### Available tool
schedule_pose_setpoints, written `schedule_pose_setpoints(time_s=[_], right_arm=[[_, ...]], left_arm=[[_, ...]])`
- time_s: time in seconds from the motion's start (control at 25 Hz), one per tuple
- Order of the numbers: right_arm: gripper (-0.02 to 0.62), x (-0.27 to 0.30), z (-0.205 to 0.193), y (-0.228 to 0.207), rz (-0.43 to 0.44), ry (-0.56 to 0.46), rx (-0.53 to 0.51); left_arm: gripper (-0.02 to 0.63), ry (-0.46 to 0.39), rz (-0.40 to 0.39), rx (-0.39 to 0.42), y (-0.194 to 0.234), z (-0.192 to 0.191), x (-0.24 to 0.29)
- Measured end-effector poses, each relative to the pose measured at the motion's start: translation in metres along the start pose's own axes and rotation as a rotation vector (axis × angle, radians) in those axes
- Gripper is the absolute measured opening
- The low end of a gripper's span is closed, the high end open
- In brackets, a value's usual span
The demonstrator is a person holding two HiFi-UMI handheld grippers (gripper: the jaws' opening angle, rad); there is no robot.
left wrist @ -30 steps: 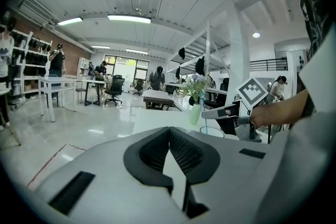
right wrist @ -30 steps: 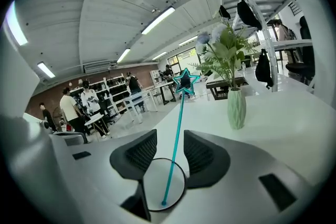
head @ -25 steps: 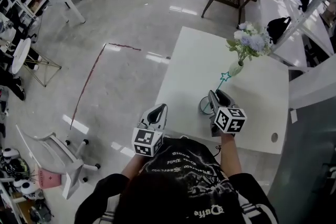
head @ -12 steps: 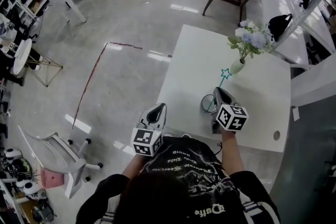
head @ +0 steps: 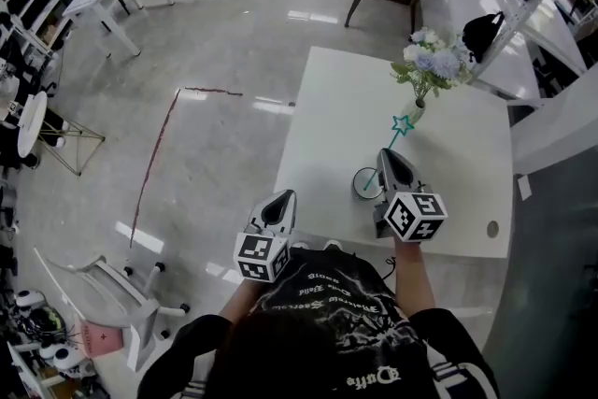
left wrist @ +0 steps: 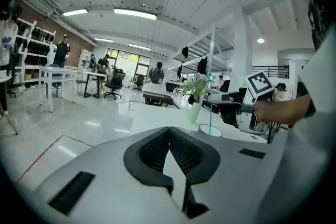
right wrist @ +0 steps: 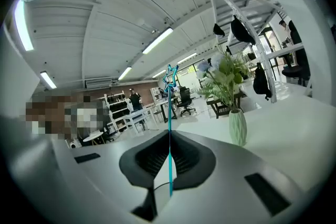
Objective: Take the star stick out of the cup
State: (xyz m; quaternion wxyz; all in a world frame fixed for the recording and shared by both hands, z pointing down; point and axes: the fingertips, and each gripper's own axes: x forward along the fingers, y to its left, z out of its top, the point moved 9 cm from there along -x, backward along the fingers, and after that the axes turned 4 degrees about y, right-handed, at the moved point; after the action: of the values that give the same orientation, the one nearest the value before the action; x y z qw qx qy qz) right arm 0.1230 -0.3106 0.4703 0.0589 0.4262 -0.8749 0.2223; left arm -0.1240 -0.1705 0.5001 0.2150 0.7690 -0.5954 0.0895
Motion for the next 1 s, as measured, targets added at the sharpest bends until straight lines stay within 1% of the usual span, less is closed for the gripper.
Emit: schedule_pose_setpoints(time_s=[0.16, 0.32, 0.48, 0.6, 0.8, 1.0], right_arm=[[0.013, -0.015, 0.017, 0.013, 0.007, -0.071, -0.041], [0.014, -0.03, 0.032, 0.018, 0.003, -0.133, -0.054], [0.013, -0.052, 0.042, 0.018, -0.031, -0.183, -0.053], [0.013, -0.067, 0.047, 0.015, -0.061, -0.216, -0.055], [0.013, -0.09, 0.046, 0.008, -0.129, -0.235, -0.084], [0.012, -0.112, 0.036, 0.001, -0.181, -0.232, -0.082]], left_arm=[[0.02, 0.013, -0.057, 0.037, -0.008, 0.003, 0.006], [0.02, 0.012, -0.089, 0.036, -0.008, 0.001, 0.013], [0.02, 0.026, -0.127, 0.015, -0.012, 0.001, 0.02], [0.02, 0.023, -0.16, 0.034, -0.018, 0.004, 0.026], [0.02, 0.015, -0.217, 0.082, -0.03, 0.005, 0.036], [0.02, 0.022, -0.262, 0.098, -0.043, 0.008, 0.039]])
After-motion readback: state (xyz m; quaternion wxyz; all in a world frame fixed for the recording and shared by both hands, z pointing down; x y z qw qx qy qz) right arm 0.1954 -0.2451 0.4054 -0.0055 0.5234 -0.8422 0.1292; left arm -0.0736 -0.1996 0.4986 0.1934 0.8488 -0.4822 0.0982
